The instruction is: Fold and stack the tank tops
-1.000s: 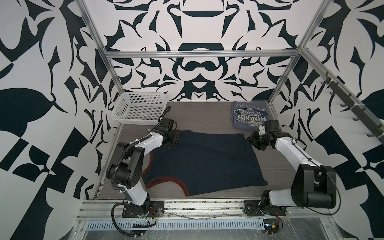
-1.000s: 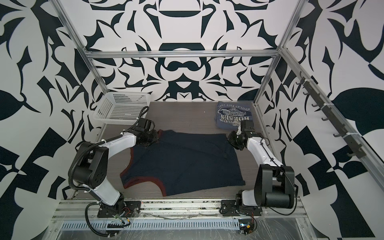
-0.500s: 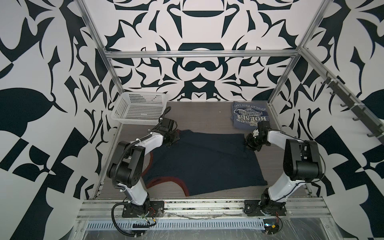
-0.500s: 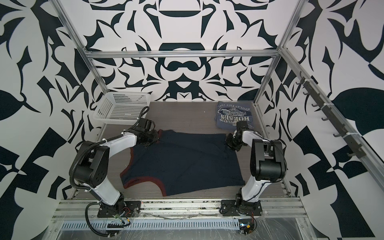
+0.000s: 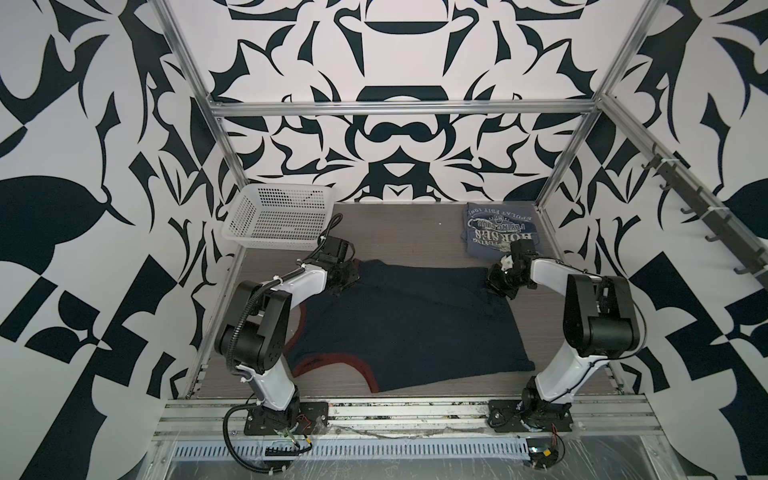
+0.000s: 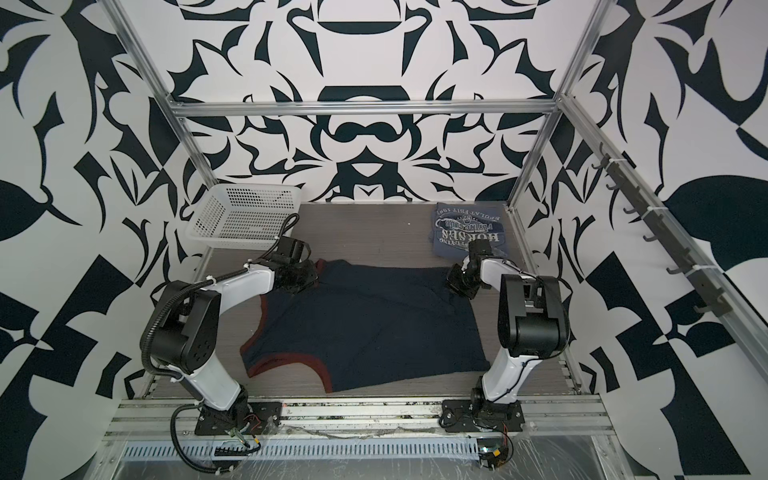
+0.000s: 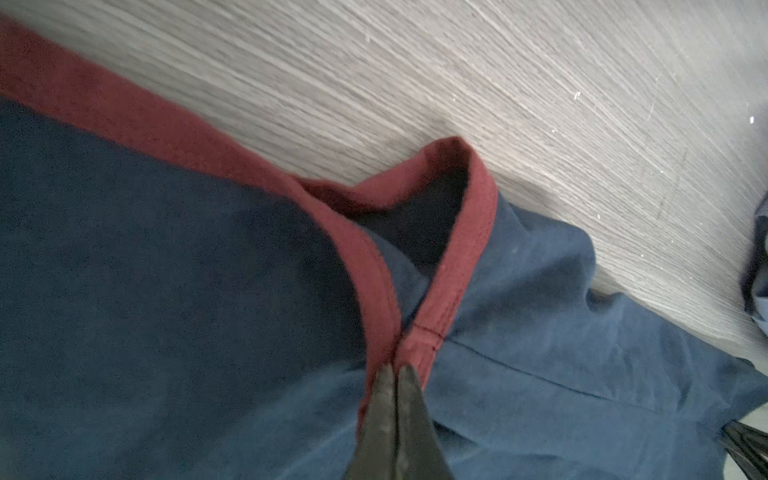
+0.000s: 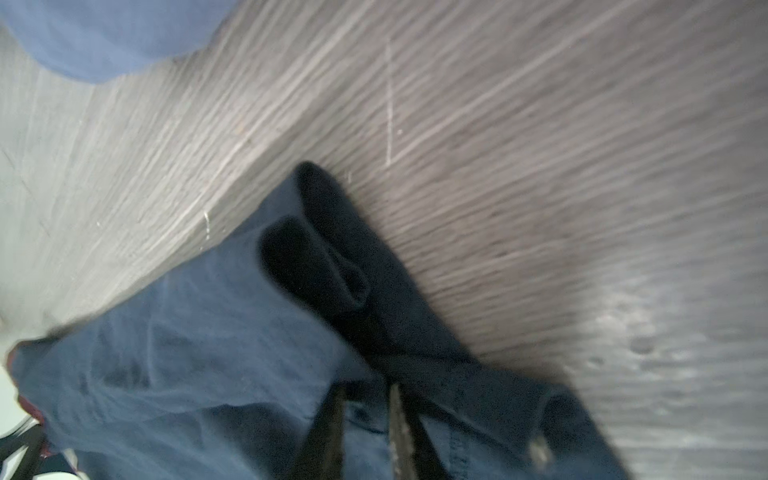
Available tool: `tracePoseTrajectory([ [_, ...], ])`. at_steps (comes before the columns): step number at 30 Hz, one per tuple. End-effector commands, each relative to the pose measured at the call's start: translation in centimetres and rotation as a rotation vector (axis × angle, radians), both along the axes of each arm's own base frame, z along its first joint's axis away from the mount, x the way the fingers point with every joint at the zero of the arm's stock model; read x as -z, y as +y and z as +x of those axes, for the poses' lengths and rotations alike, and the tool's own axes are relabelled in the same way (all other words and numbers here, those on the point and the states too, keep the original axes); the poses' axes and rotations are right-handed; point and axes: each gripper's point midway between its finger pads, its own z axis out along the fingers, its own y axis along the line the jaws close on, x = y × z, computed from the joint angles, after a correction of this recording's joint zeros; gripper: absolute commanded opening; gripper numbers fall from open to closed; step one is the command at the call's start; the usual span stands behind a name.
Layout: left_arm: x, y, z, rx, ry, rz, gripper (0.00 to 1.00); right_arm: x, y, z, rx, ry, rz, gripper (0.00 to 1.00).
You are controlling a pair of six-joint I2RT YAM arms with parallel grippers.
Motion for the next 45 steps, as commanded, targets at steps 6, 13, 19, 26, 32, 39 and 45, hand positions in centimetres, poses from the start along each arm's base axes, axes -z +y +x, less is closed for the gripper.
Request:
tracePoseTrajectory([
  [6, -0.7, -0.4, 0.9, 0.004, -0.019, -0.007, 0.00, -2.8, 0.2, 1.2, -0.008, -0.070, -0.007, 0.01],
  [13, -1.0, -0.5, 1.3, 0.007, -0.026, -0.003, 0.00, -3.0, 0.5, 1.3, -0.014, -0.075, 0.019, 0.02],
  [19, -1.1, -0.6, 1.5, 0.007, -0.027, -0.002, 0.00, -1.5, 1.4, 1.0, -0.024, -0.051, 0.070, 0.22],
  [26, -0.9, -0.6, 1.6, 0.008, -0.024, 0.001, 0.00, -1.2, 2.6, 0.9, -0.045, -0.055, 0.141, 0.25],
  [32, -0.7, -0.6, 1.6, 0.007, -0.020, 0.000, 0.00, -1.3, 3.5, 0.8, -0.073, -0.065, 0.158, 0.17],
  [39, -0.8, -0.6, 1.6, 0.007, -0.020, 0.000, 0.00, -0.4, 2.8, 0.2, -0.071, -0.026, 0.084, 0.23],
  [45, -0.9, -0.6, 1.6, 0.006, -0.022, 0.002, 0.00, 0.3, 1.6, -0.4, -0.055, 0.009, 0.003, 0.19],
])
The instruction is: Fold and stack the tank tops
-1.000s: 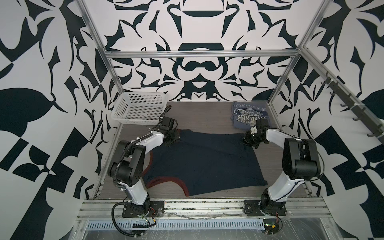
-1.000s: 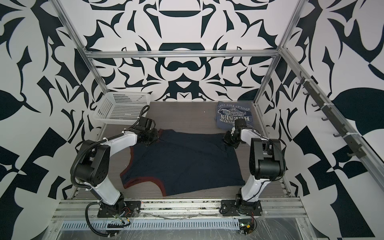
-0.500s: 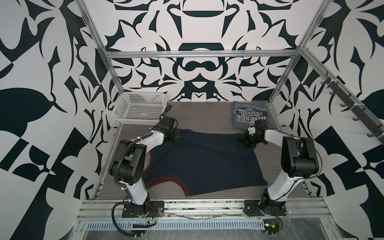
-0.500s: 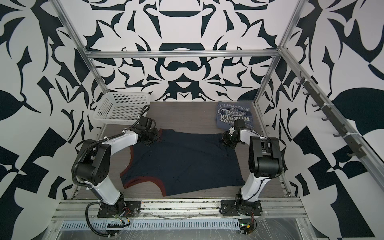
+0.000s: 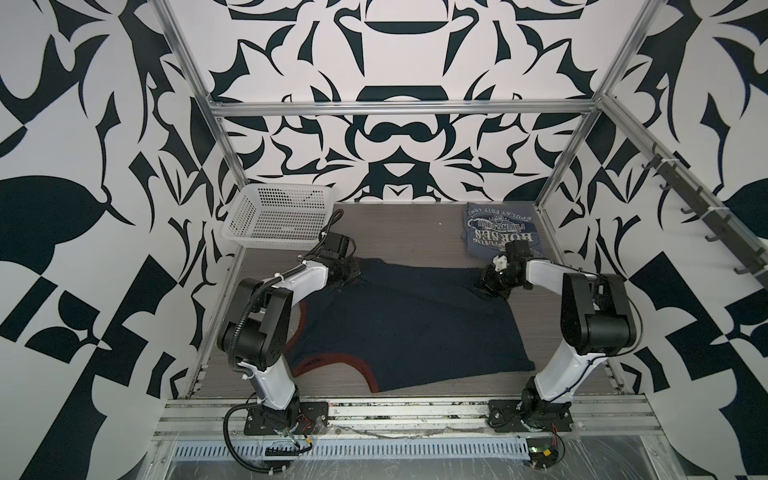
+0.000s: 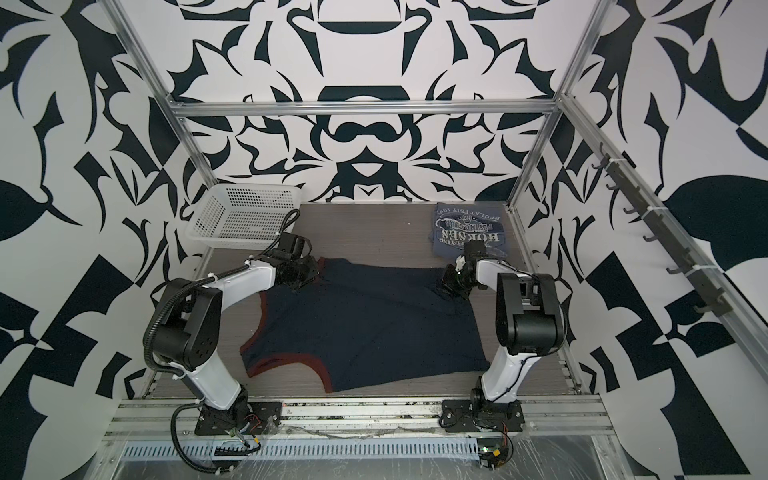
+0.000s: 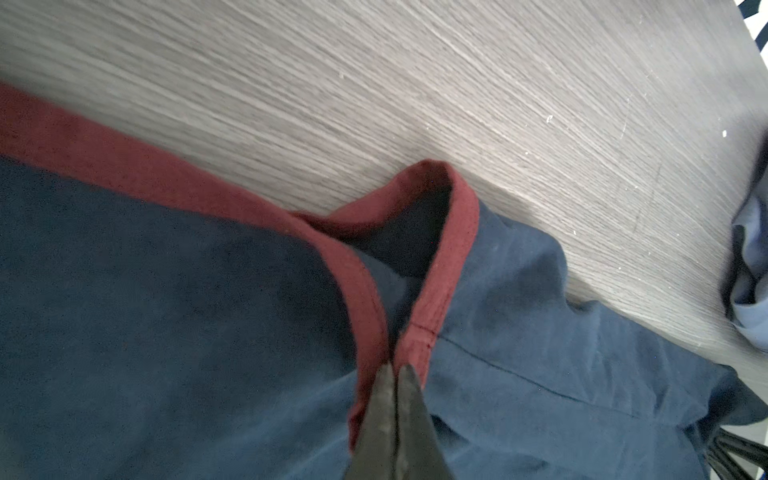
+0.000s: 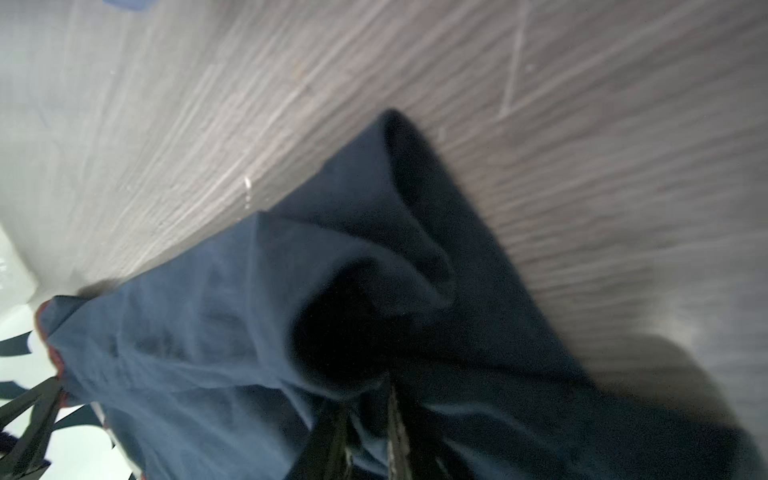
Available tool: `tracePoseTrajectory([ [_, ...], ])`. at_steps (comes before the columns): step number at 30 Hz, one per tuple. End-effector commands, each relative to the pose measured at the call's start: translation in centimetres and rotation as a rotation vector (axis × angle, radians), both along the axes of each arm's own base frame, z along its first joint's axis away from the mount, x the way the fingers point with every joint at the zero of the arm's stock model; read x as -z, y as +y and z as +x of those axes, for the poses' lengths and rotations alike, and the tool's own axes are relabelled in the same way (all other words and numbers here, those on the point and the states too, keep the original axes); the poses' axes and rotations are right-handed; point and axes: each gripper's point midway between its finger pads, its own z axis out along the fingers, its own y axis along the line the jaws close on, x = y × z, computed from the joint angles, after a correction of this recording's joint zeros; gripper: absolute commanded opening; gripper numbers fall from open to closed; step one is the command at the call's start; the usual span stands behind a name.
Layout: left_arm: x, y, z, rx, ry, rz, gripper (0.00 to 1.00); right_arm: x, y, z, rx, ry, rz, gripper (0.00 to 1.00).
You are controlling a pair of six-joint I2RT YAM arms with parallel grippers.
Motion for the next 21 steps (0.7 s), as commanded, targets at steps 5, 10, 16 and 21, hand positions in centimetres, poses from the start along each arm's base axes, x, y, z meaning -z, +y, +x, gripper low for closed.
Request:
tracePoseTrajectory([
  [5, -0.1, -0.2, 0.4, 0.004, 0.002, 0.008, 0.00, -1.2, -0.7, -0.2, 0.006, -0.016, -0.061, 0.06],
  [10, -0.3, -0.1, 0.4, 0.002, 0.002, 0.014, 0.00, -3.9, -0.6, 0.1, 0.006, -0.073, -0.053, 0.00],
  [16, -1.7, 0.0, 1.1, 0.003, -0.033, 0.025, 0.00, -7.9, -1.1, 1.1, 0.023, -0.159, -0.077, 0.00],
  [21, -3.4, 0.0, 2.9, -0.003, -0.081, 0.039, 0.00, -10.5, -1.9, 3.6, 0.047, -0.213, -0.086, 0.00],
])
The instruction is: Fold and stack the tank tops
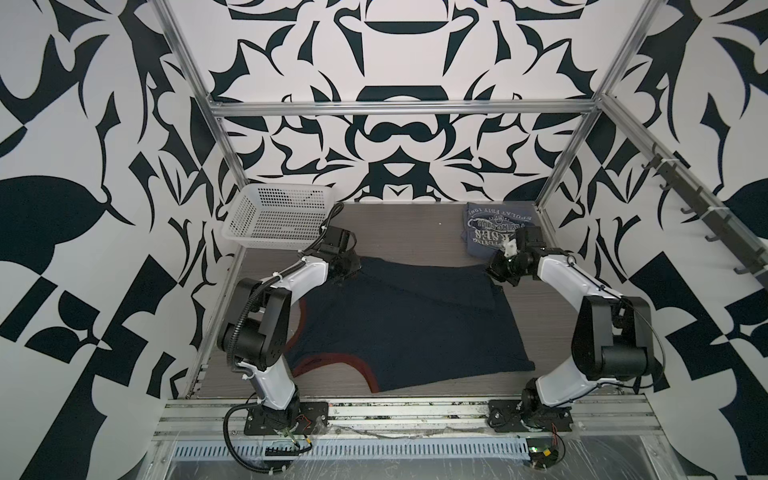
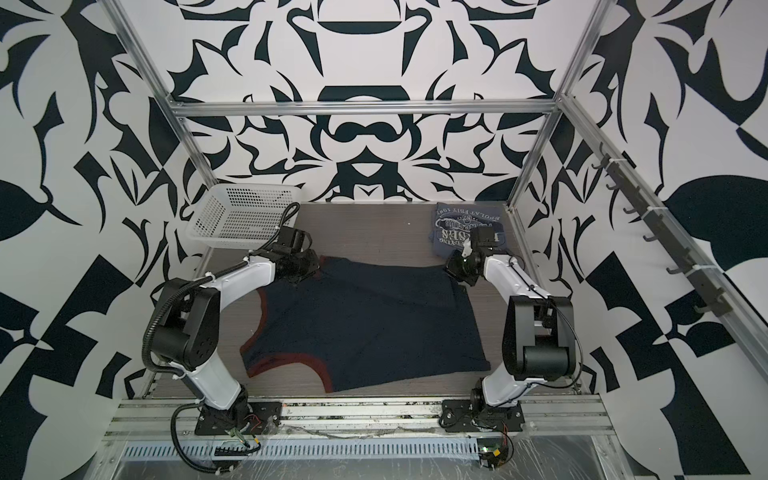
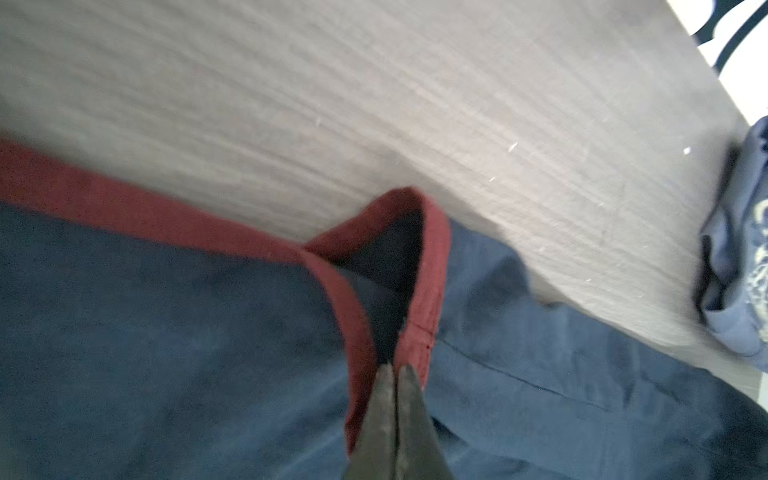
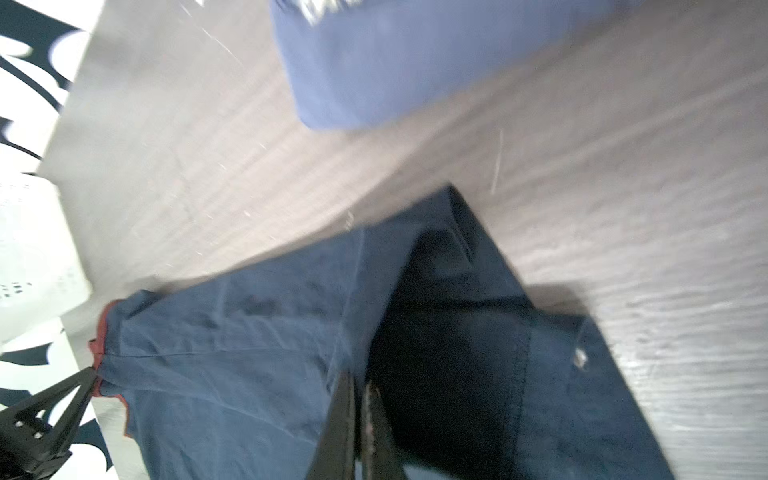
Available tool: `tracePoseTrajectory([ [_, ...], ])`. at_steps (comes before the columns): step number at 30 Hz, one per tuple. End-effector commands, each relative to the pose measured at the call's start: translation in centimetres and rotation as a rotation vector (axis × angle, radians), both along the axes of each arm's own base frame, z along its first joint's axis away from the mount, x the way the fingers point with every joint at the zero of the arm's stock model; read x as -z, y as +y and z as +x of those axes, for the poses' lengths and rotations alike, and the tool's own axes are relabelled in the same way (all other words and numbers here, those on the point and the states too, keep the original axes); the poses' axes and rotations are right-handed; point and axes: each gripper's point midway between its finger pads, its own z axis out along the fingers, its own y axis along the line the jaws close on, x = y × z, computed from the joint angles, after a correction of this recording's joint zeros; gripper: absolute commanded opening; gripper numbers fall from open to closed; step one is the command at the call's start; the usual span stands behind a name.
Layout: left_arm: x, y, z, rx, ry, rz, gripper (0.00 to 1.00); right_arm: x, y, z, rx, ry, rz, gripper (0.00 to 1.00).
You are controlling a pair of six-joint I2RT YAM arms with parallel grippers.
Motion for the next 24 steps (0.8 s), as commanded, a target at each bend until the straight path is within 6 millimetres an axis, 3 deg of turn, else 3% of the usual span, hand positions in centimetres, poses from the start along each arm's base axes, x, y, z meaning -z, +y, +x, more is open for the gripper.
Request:
tracePoseTrajectory([
  [1, -1.3, 0.2, 1.6, -0.007, -0.041, 0.035, 0.00, -2.5, -1.0, 2.1, 0.026, -0.055, -0.017, 0.00],
  [12, -2.8, 0.9, 7.2, -0.058, -0.103, 0.001, 0.00, -6.2, -3.3, 10.7, 0.067, -0.184, 0.020, 0.00],
  [18, -1.0, -0.3, 9.4, -0.023, -0.063, -0.010, 0.00, -6.3, -3.8, 14.9, 0.050, -0.224, 0.033, 0.00],
  [24, 1.7, -0.8, 9.7, 0.004, -0.003, -0.008, 0.00, -5.9, -4.0, 17.2, 0.024, -0.239, 0.034, 0.00],
])
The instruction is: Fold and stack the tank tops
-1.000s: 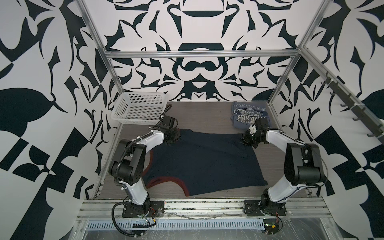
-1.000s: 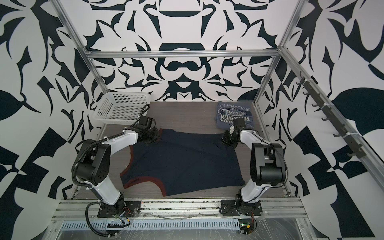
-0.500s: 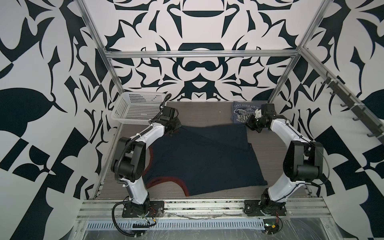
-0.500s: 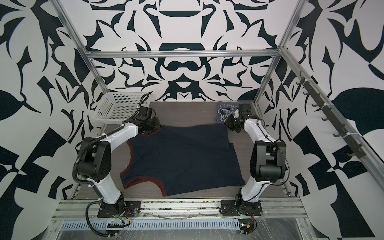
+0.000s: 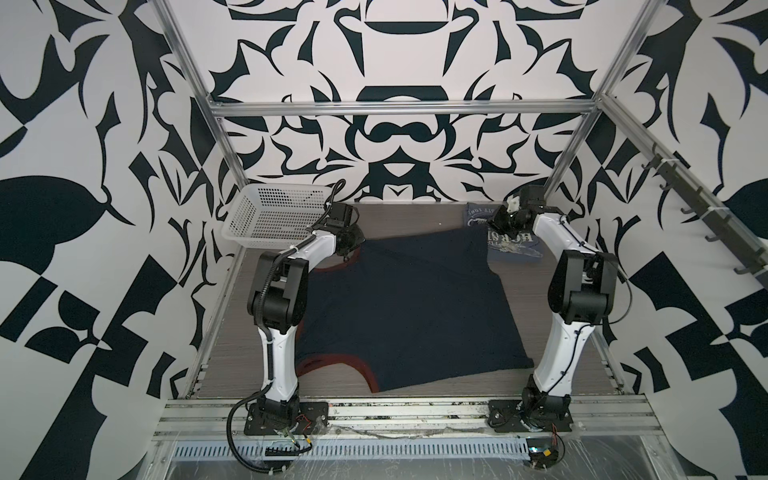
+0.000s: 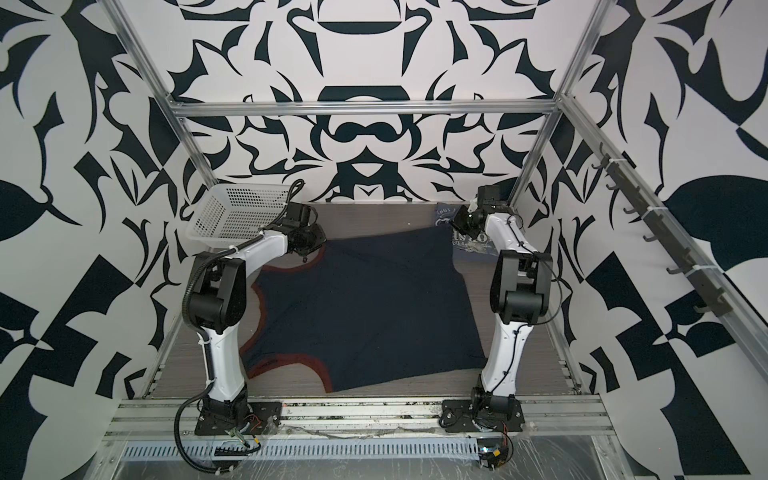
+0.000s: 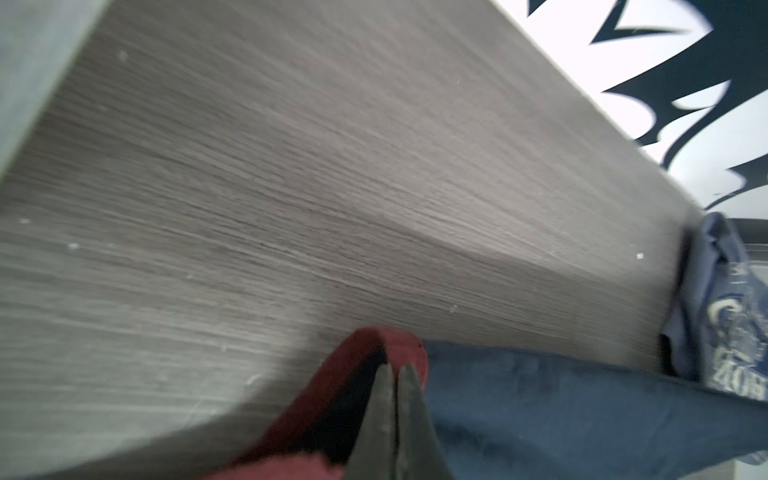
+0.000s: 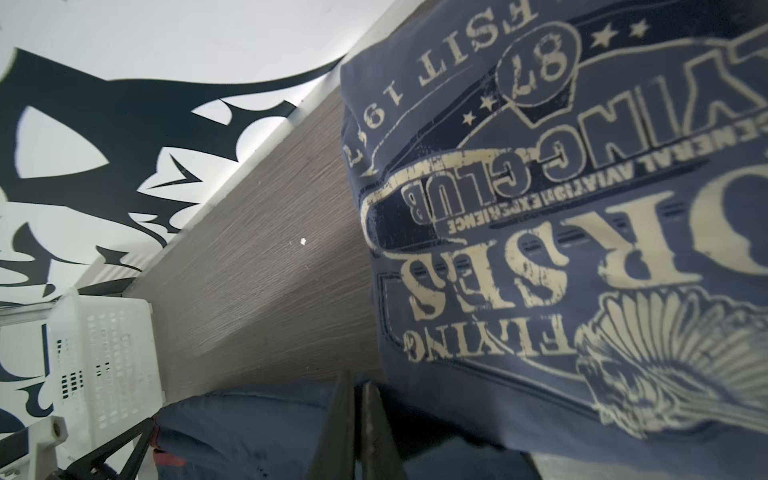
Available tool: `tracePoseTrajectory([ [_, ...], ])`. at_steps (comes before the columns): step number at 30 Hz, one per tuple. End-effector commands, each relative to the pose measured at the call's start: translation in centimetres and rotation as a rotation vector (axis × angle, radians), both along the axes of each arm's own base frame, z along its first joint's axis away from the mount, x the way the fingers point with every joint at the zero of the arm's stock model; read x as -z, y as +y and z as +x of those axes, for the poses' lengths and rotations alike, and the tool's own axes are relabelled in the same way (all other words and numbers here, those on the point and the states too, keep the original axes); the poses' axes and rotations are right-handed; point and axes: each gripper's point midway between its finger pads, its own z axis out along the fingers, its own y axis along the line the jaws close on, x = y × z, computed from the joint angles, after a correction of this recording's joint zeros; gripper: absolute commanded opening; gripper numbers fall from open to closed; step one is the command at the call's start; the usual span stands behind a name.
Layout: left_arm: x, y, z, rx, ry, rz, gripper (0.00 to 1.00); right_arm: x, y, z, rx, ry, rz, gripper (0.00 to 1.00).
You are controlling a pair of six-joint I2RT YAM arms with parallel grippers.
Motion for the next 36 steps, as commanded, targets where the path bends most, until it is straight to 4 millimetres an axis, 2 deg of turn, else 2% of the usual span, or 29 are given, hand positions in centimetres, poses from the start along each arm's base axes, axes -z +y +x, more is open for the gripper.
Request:
tracePoseTrajectory([
  [1, 1.4, 0.2, -0.2, 0.019, 0.045, 0.014, 0.00, -3.0, -0.8, 1.5, -0.012, -0.081, -0.012, 0.00],
  [5, 1.6, 0.2, -0.2, 0.023, 0.049, 0.019, 0.00, -3.2, -0.9, 2.2, -0.014, -0.089, -0.006, 0.00],
  [8, 1.2, 0.1, -0.1, 0.028, 0.043, 0.019, 0.00, -3.2, -0.8, 1.9, -0.017, -0.091, 0.001, 0.00],
  [13, -0.8, -0.2, -1.5, 0.040, 0.007, 0.023, 0.00, -3.8, -0.2, -0.1, -0.029, -0.099, 0.011, 0.00],
  [18, -2.0, -0.6, -4.5, 0.041, -0.029, 0.025, 0.00, -3.8, -0.6, -2.6, -0.006, -0.101, 0.021, 0.00],
  [26, -1.3, -1.8, -10.4, 0.060, -0.020, 0.046, 0.00, -3.2, -1.8, -6.5, 0.056, -0.101, 0.046, 0.00],
  [36, 1.3, -3.4, -17.1, 0.078, 0.029, 0.074, 0.00, 1.6, -2.2, -13.4, 0.168, 0.027, 0.092, 0.00],
])
